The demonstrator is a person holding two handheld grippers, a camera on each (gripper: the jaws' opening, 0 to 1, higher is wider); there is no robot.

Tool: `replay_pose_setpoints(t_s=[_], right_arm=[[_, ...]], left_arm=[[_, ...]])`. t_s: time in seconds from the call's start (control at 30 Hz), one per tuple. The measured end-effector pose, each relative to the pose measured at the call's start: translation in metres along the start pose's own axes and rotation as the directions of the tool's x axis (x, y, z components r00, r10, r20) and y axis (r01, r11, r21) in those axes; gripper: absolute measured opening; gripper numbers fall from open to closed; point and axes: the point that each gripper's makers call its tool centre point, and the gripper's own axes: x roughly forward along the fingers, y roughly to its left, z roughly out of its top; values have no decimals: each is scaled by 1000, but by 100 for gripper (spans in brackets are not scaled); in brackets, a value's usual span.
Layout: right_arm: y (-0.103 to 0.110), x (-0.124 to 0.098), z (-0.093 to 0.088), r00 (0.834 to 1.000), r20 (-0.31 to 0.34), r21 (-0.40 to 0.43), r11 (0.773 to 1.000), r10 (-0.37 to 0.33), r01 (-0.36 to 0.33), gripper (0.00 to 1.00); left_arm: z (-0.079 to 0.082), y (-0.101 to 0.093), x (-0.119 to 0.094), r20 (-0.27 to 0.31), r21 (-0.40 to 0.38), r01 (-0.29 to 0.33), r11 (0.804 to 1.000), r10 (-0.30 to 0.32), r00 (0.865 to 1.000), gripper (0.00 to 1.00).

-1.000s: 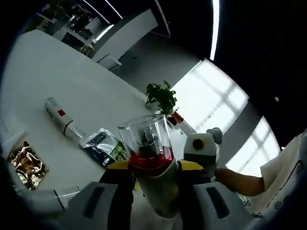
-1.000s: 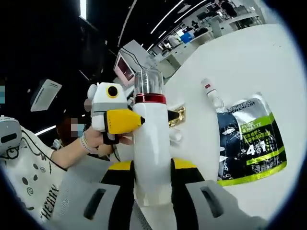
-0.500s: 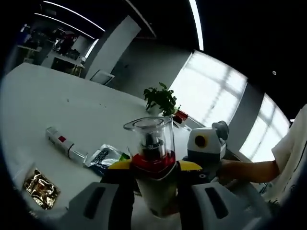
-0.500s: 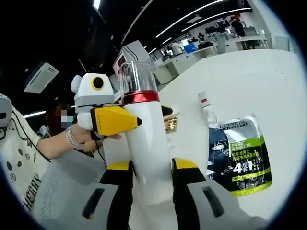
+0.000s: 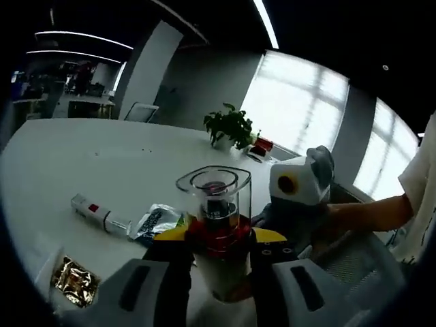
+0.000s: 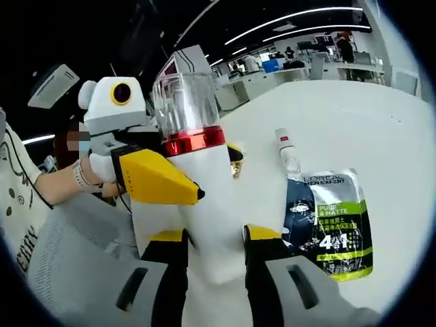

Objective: Arrange the skincare products in the storage area until every visible bottle or jar stands upright without overlapping.

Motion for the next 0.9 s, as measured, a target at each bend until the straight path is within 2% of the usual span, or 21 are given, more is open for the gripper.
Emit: replay_pose_setpoints(t_s=[0.2, 0.33, 0.43, 0.57, 0.9], right_arm=[[-3, 2, -1, 1000, -7, -39, 999, -15, 15, 31], [-4, 6, -2, 1000, -18, -59, 998, -25, 24, 31], [-8, 9, -5, 998, -33, -115, 992, -49, 45, 31], [-11, 10, -4, 999, -11, -137, 990, -46, 44, 30], [-12, 10, -6, 999, -12, -192, 980, -49, 46, 31]], left_arm=[[-1, 1, 1, -16, 50, -19, 999, 20, 1000, 26], [-5, 1, 3, -46, 101, -40, 994, 45, 998, 26], [-8, -1, 6, -59, 129, -51, 990, 59, 997, 26], [-8, 0, 8, -71, 155, -68, 986, 80, 994, 26], [-10, -11, 13, -90, 279, -66, 958, 95, 991, 27]])
